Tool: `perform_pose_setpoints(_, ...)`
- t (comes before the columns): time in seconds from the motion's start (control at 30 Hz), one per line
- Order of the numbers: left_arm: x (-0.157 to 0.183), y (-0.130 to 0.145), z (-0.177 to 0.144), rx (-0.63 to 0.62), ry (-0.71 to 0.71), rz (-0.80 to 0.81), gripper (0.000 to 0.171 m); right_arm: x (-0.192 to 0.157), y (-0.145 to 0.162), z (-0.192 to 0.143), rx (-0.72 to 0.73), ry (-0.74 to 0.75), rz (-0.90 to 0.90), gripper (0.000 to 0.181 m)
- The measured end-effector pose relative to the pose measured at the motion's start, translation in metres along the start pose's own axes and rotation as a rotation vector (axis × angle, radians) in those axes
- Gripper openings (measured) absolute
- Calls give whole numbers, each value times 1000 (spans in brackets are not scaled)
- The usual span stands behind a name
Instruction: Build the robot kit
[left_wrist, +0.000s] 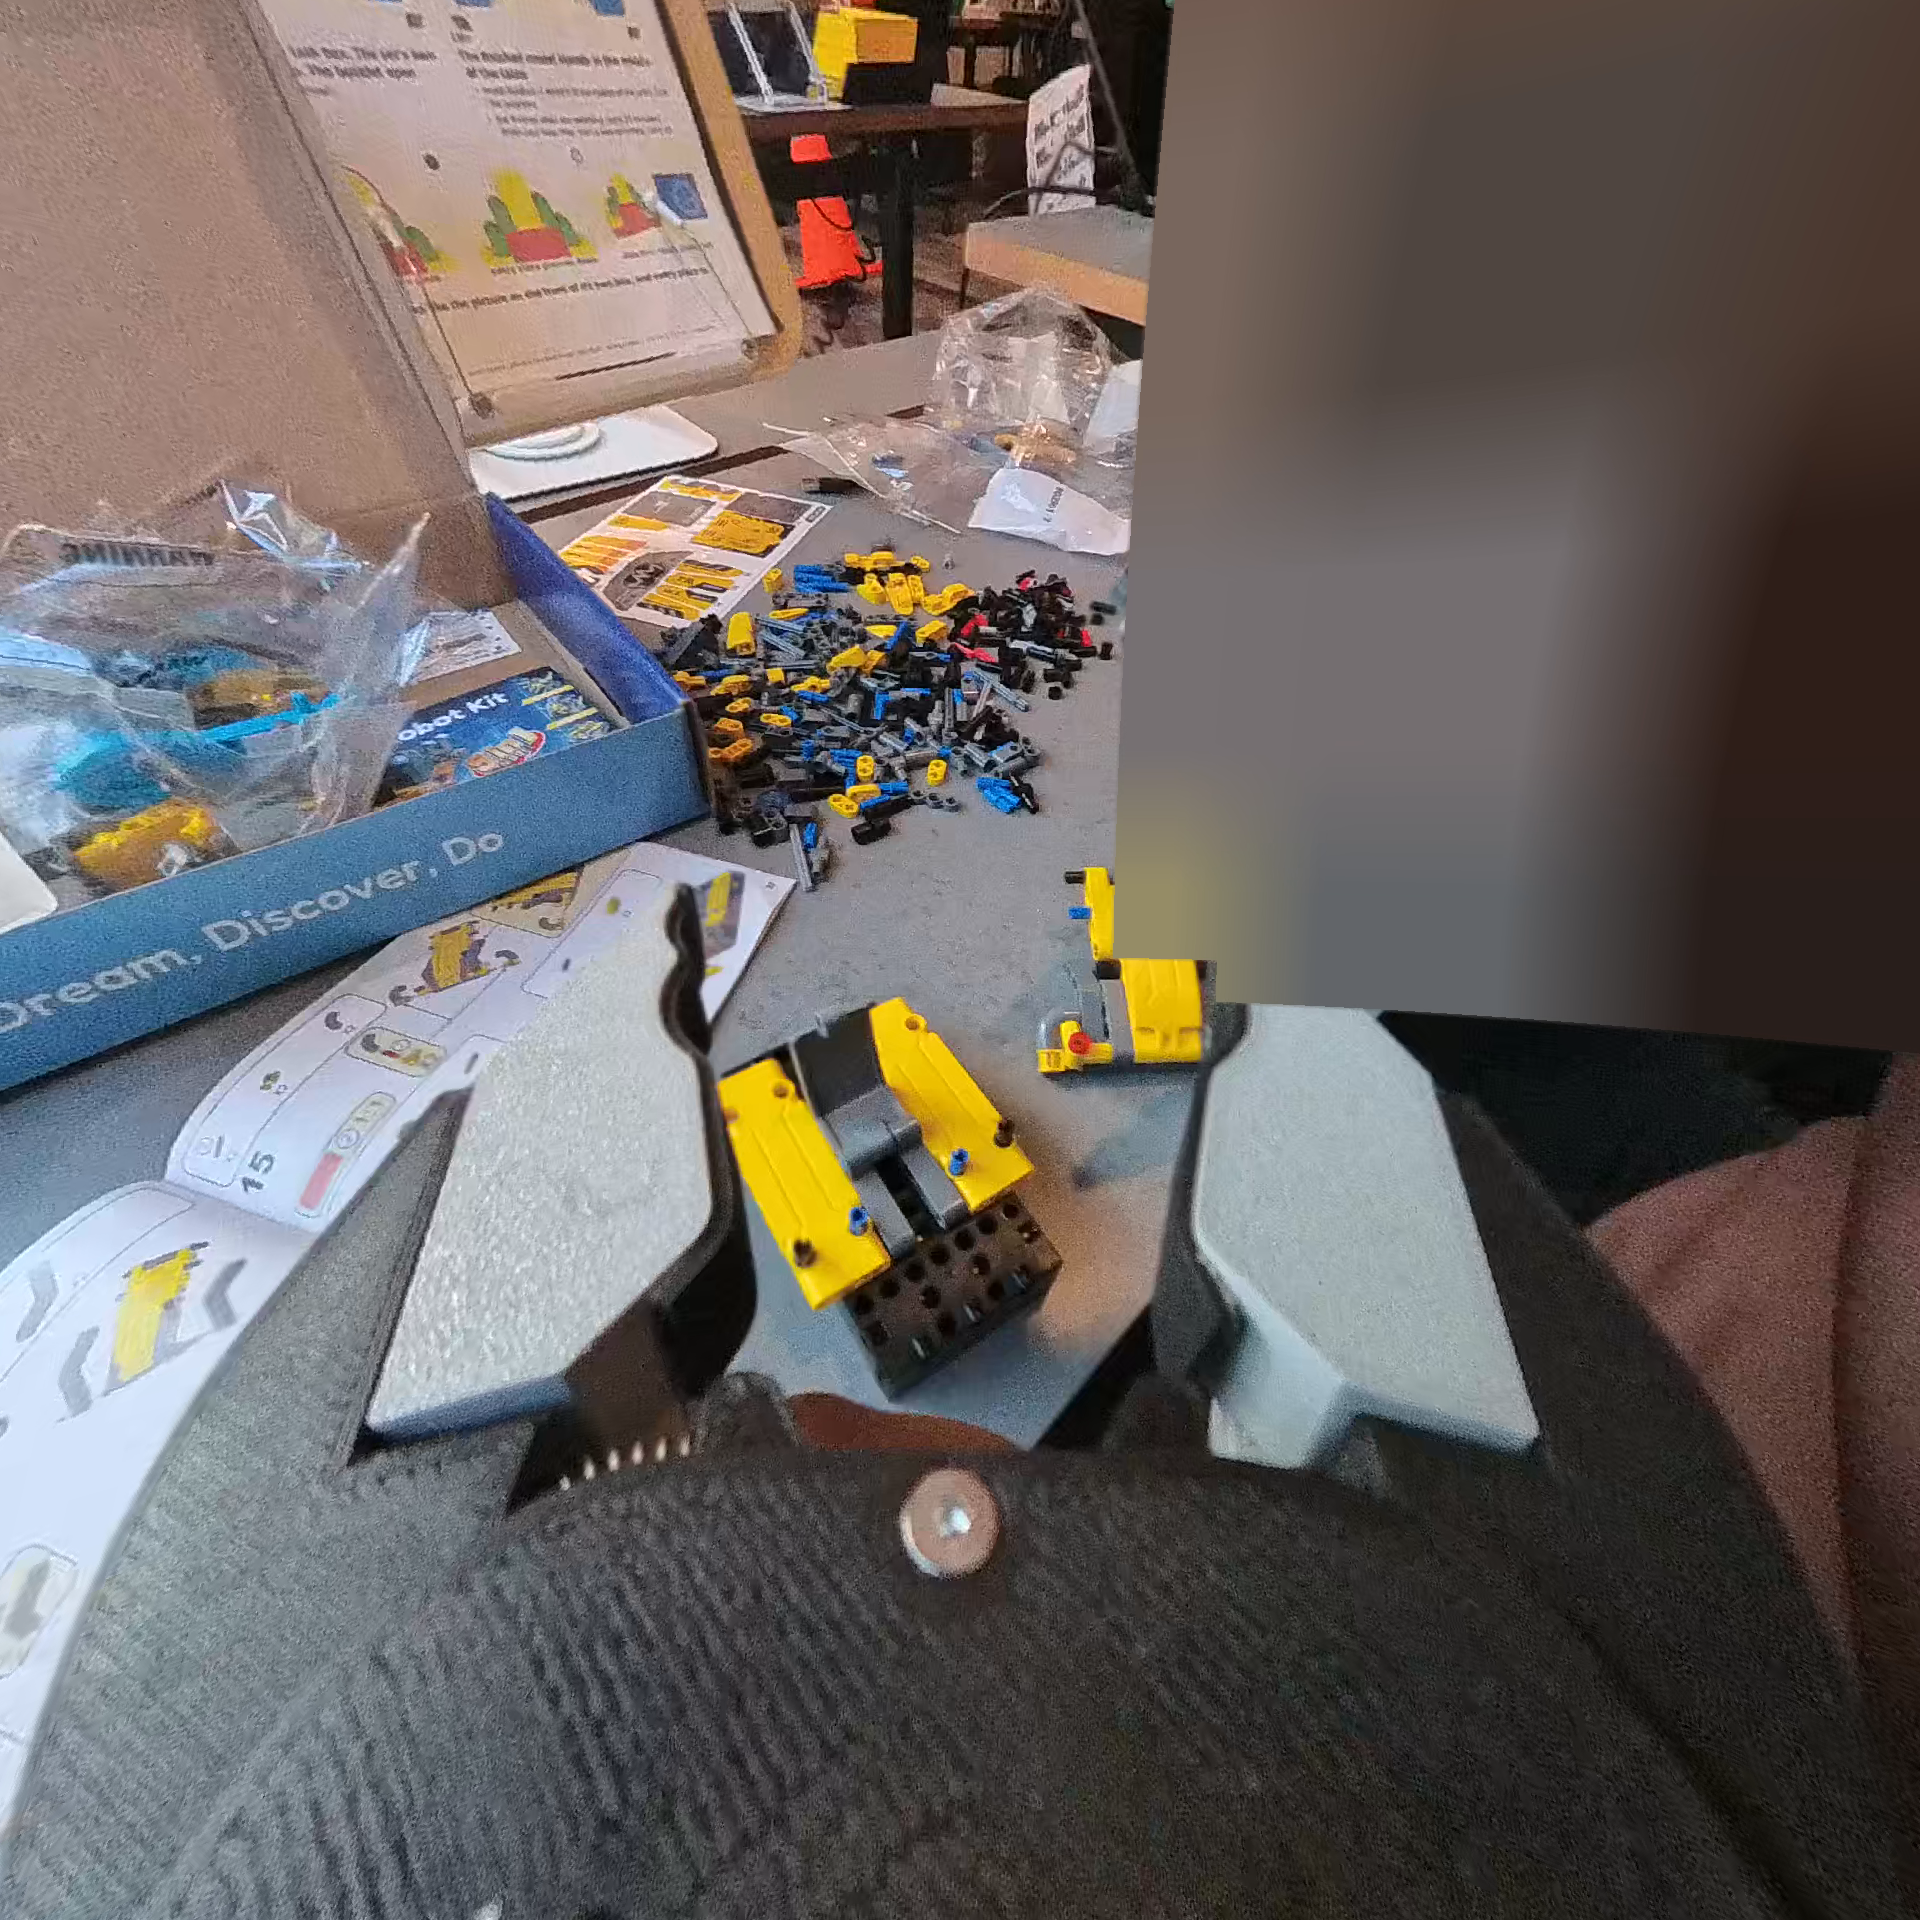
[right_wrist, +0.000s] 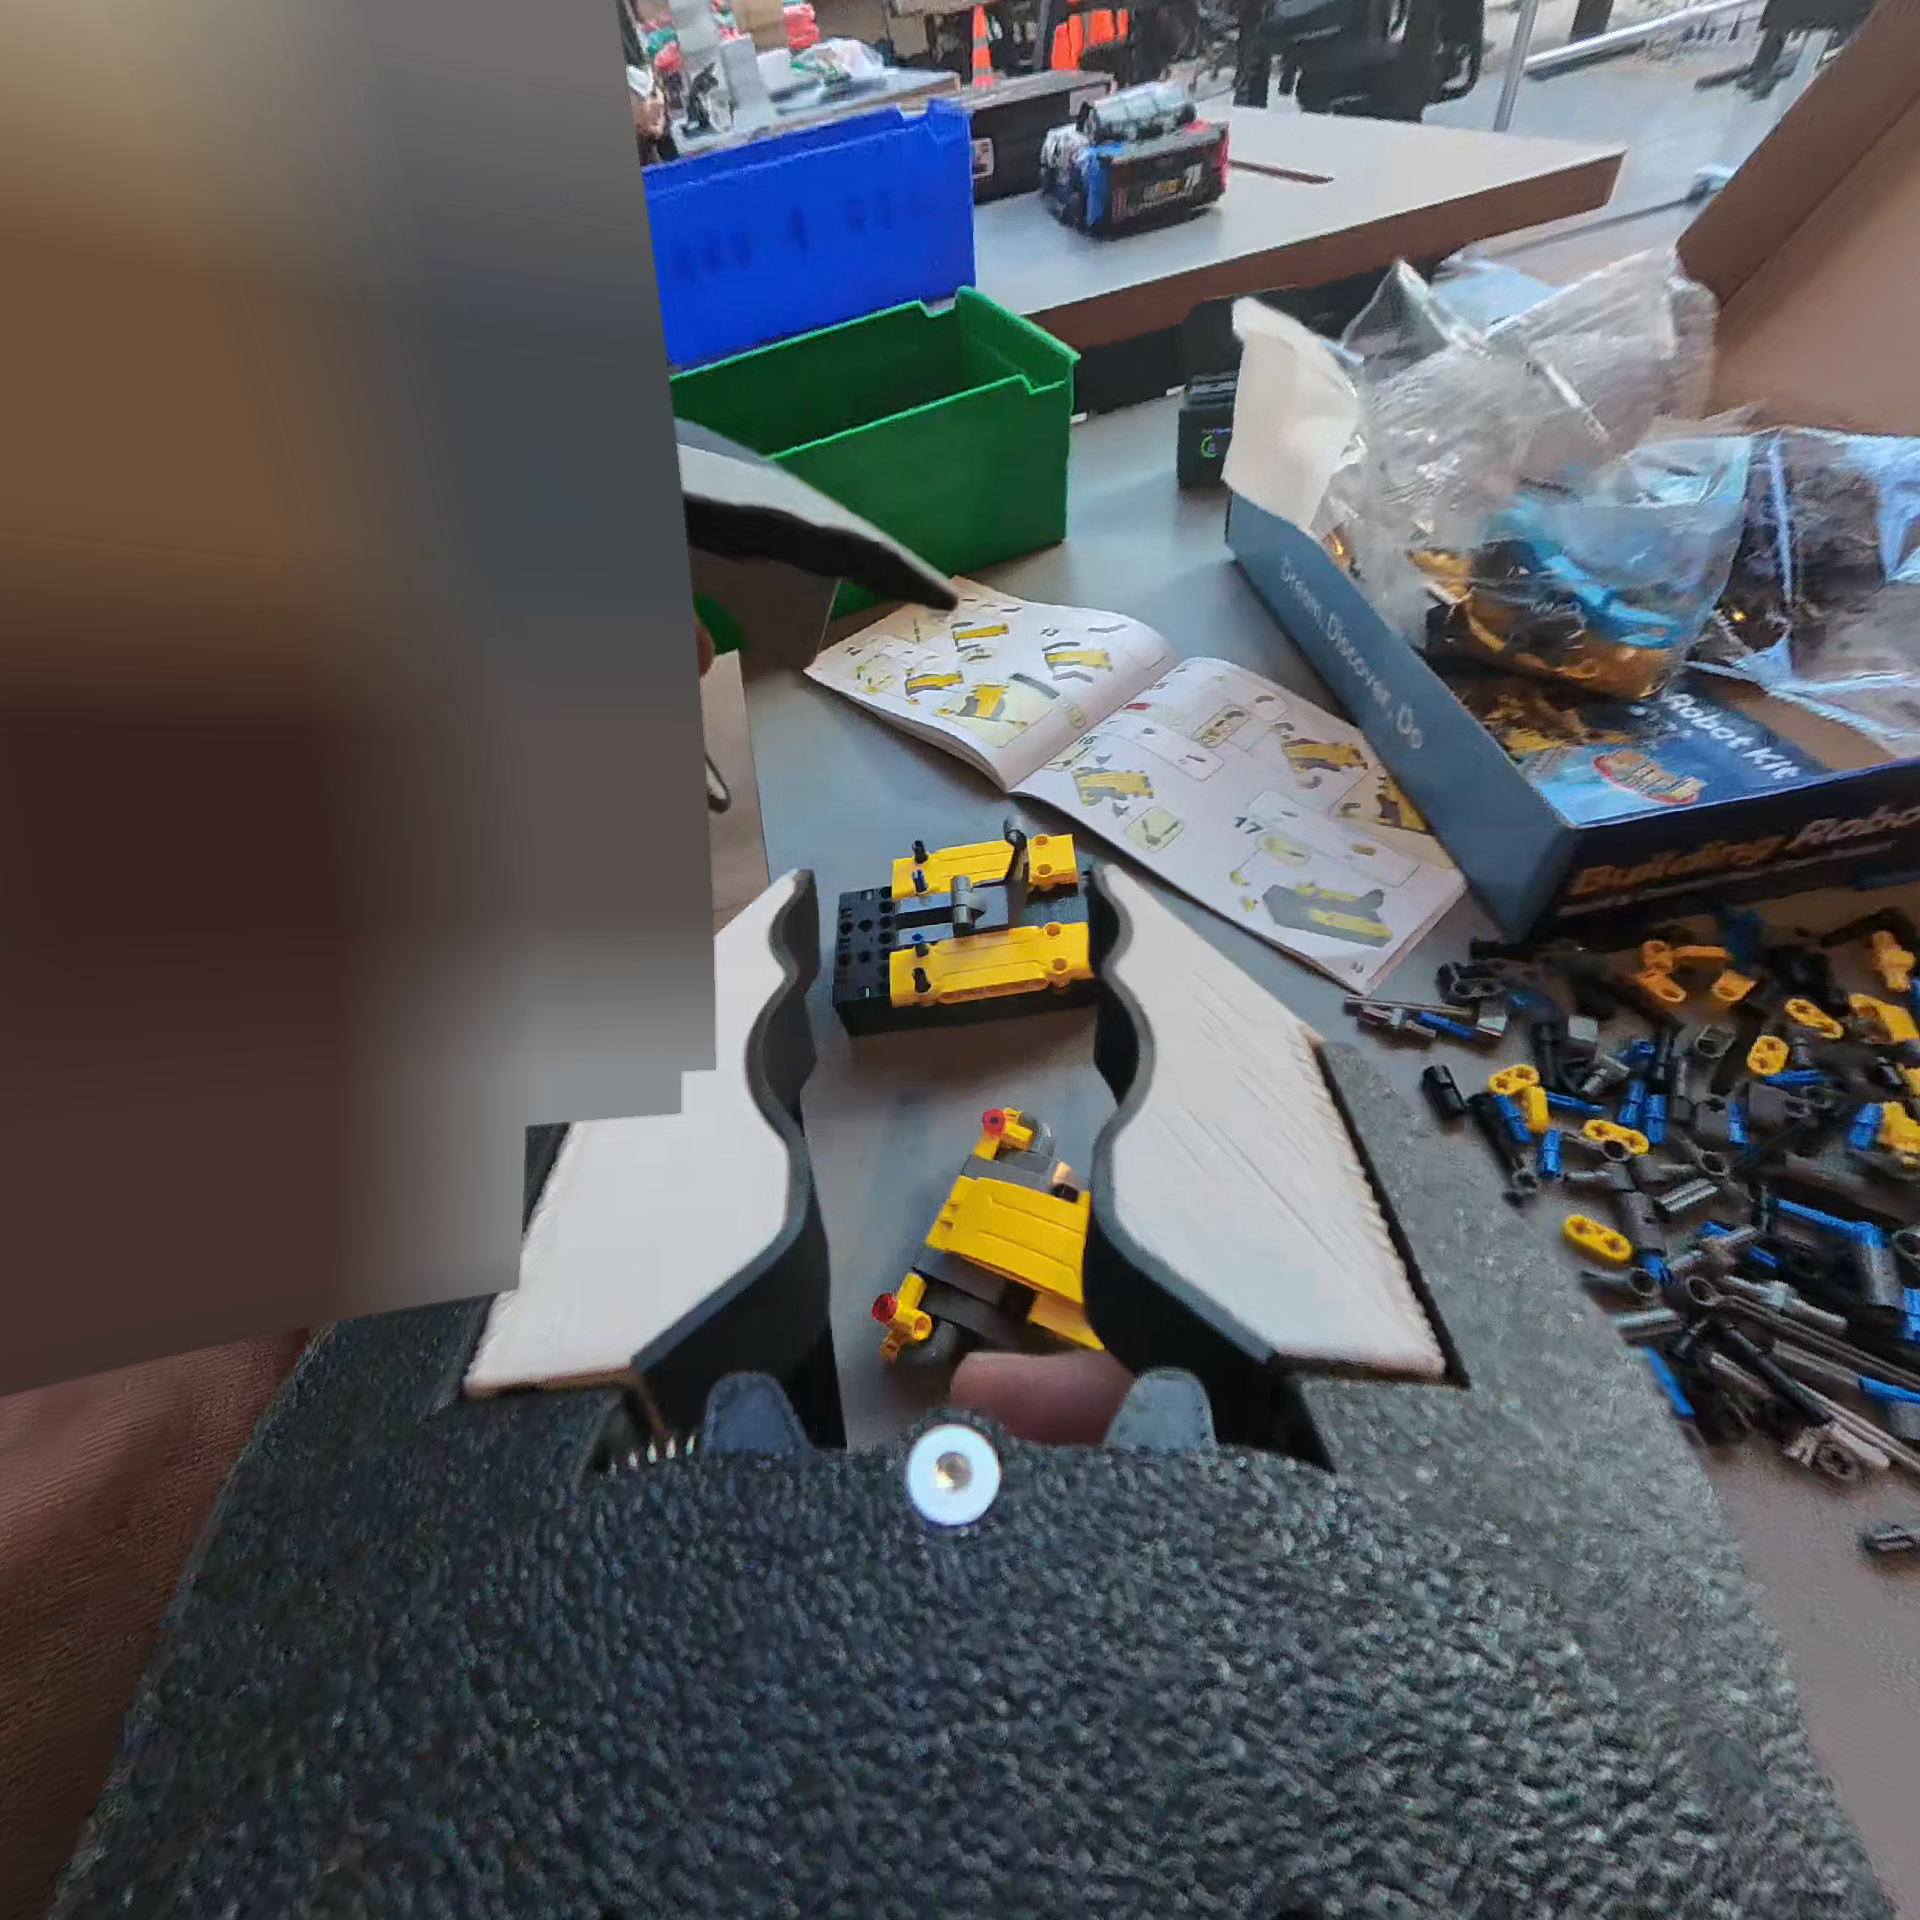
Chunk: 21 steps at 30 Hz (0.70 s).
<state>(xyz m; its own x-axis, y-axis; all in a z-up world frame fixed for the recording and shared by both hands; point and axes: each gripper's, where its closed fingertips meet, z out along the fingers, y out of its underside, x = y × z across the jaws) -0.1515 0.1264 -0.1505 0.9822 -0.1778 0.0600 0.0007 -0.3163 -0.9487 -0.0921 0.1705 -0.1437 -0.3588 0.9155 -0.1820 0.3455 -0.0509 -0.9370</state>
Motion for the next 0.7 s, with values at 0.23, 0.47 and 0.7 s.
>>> perform_pose_setpoints(0.23,-18,-28,7,55,29,-1,93,19,2,-27,132,80,174,48)
perform_pose_setpoints(0.47,19,-14,41,-67,46,43,95,19,30,-37,43,198,160,52)
perform_pose_setpoints(0.7,81,-37,49,-5,143,138,88,3,25,-54,6,256,48,52)
